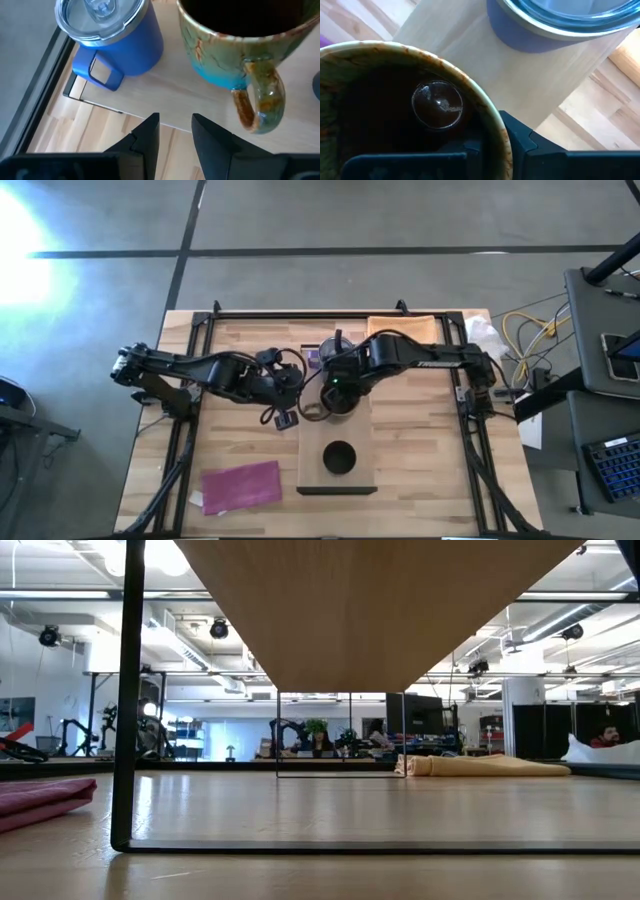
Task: Stack small to large cups/mugs on shelf
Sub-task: Put the green mug on the shelf
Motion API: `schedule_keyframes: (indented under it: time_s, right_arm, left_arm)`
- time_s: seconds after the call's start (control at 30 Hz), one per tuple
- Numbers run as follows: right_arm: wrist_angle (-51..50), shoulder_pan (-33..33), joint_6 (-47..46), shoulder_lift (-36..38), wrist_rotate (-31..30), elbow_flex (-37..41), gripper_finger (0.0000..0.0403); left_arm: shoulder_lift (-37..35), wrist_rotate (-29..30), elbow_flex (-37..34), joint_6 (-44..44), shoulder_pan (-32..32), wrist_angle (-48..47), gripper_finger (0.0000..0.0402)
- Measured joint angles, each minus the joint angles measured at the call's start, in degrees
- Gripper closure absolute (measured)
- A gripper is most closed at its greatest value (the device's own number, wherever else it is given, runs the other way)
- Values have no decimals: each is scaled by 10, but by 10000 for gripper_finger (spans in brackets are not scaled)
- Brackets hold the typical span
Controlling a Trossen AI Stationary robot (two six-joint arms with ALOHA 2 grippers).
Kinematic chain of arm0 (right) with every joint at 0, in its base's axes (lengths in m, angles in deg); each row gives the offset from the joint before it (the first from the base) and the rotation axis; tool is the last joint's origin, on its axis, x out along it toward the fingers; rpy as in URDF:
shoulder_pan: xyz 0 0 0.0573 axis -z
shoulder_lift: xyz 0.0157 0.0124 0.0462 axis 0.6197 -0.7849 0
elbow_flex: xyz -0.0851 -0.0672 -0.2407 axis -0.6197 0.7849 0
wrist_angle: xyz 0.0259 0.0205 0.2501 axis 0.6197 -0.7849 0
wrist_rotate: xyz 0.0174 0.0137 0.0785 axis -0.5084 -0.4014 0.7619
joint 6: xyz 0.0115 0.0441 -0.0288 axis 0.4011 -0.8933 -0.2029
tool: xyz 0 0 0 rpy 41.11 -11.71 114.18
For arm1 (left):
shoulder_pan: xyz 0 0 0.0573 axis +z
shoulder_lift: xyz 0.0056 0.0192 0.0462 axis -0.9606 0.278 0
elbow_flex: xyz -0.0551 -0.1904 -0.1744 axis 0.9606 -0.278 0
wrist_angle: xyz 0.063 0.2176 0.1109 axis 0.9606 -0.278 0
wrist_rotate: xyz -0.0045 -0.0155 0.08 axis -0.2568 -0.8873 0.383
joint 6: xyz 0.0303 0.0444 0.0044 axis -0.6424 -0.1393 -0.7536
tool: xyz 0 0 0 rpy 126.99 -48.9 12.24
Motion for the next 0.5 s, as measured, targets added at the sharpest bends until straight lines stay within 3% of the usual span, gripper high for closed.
schedule_keyframes:
  time_s: [0.5]
  right_arm:
    - [1, -4, -38, -1, -23, 5, 345]
  left_arm:
    - [-5, 0, 0, -1, 0, -9, 301]
